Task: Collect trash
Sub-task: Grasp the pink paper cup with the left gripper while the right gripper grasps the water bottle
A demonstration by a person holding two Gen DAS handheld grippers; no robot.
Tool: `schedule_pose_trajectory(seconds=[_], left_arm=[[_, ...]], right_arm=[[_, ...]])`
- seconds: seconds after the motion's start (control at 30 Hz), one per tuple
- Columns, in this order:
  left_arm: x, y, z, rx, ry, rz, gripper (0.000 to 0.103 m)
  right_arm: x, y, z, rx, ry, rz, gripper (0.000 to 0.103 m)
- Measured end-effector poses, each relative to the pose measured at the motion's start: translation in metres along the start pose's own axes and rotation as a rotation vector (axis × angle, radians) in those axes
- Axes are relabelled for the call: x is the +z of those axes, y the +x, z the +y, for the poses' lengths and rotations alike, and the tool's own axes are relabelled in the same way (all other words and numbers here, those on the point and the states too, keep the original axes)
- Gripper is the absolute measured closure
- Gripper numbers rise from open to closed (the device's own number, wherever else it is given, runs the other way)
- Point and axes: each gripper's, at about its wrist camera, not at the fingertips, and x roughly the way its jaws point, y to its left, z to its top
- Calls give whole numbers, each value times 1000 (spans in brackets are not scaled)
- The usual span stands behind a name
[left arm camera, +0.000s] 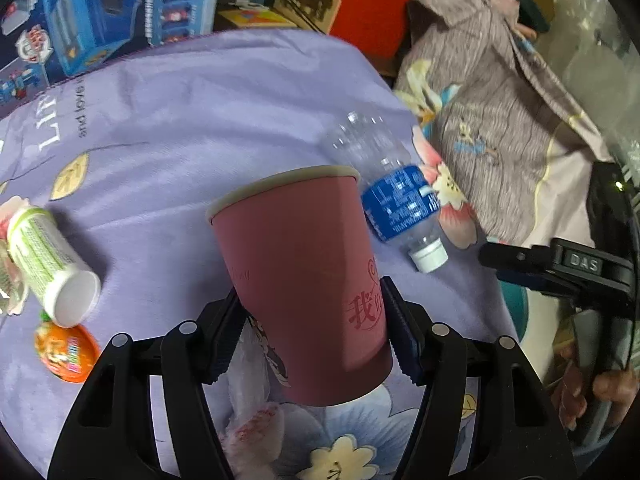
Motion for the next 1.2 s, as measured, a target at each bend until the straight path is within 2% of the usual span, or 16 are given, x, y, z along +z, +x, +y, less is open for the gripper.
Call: schedule_pose_trajectory(seconds=[0.2,0.53,0.9,1.2], left_arm=[[2,-24,27,-2,-31,-52,37],[11,-32,67,-1,-112,-77,37],[18,-12,78,-4,-128,-50,37],[23,1,74,5,-110,-30,37]], right_arm=[[18,16,43,-22,-127,10,27],[44,47,83,-47,-221,43,26],[65,72,86,-68,-230,46,26],[67,100,106,-61,-320,92,26]])
